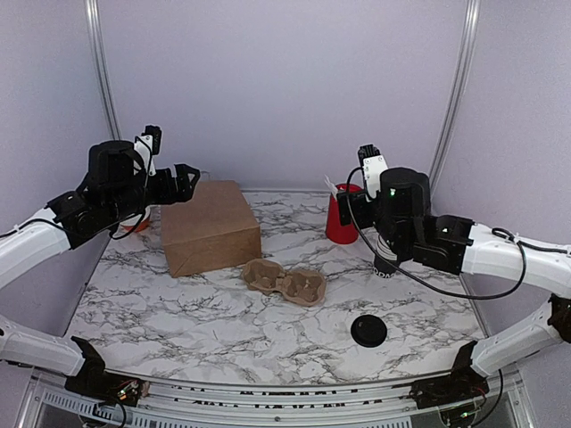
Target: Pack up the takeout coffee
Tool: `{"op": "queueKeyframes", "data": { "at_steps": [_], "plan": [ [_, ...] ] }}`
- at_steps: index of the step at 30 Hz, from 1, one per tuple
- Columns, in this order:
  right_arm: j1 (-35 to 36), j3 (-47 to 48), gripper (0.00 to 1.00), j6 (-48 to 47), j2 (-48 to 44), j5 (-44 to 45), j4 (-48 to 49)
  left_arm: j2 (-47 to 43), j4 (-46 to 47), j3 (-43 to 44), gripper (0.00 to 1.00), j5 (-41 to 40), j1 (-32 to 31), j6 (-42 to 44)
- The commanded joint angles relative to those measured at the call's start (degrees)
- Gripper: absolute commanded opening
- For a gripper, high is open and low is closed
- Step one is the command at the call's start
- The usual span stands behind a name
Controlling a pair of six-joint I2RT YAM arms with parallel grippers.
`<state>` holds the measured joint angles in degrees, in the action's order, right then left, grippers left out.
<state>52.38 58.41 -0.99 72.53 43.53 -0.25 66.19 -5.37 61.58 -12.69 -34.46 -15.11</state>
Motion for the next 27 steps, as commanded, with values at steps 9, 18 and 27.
{"op": "queueKeyframes", "data": {
  "at_steps": [9,18,27],
  "plan": [
    [-6.6,-1.0,1.00,17.5,-3.9,-7.1,-10.0,0.5,-6.2,1.1,0.99,-1.4,2.7,-7.0],
    [-6.7,1.1,1.00,28.5,-1.0,-14.7,-21.2,5.6,-10.9,4.1,0.99,7.4,7.7,-13.1],
    [-7.4,1.7,1.00,30.0,0.4,-15.3,-26.0,7.1,-12.3,3.2,0.99,9.1,10.0,-15.6]
  ]
}}
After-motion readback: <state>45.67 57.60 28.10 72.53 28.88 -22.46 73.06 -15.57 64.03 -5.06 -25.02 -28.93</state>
